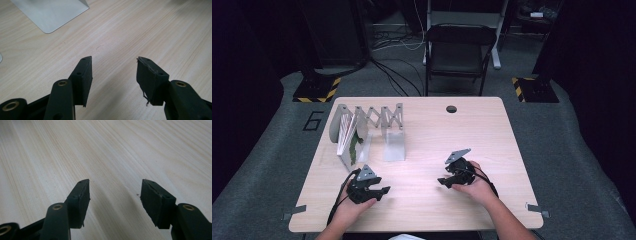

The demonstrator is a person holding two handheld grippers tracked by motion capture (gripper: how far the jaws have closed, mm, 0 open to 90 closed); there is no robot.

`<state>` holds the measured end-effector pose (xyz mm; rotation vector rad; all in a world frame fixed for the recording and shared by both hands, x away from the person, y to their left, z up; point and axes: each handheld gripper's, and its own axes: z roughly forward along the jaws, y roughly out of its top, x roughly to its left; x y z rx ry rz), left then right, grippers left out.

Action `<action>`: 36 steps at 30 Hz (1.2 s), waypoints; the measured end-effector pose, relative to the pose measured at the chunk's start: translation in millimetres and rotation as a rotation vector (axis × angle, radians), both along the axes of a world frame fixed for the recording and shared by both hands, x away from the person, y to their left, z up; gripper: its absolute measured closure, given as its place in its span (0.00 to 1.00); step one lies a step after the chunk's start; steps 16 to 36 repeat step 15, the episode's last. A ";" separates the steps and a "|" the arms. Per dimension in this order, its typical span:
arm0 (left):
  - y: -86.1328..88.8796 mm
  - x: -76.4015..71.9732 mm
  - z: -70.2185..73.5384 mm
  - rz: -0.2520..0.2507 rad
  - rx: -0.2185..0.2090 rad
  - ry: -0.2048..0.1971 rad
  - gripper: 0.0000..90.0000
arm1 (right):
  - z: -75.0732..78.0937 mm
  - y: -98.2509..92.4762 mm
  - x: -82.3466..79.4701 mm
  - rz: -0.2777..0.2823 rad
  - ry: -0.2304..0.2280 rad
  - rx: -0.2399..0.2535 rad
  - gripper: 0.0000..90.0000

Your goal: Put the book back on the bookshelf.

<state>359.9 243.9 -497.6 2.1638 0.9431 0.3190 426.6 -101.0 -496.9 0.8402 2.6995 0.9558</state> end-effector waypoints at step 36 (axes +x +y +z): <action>-6.0 -7.3 16.9 0.007 -0.023 -0.122 0.50 | -0.5 -8.7 -4.6 -0.039 -0.004 -0.005 0.45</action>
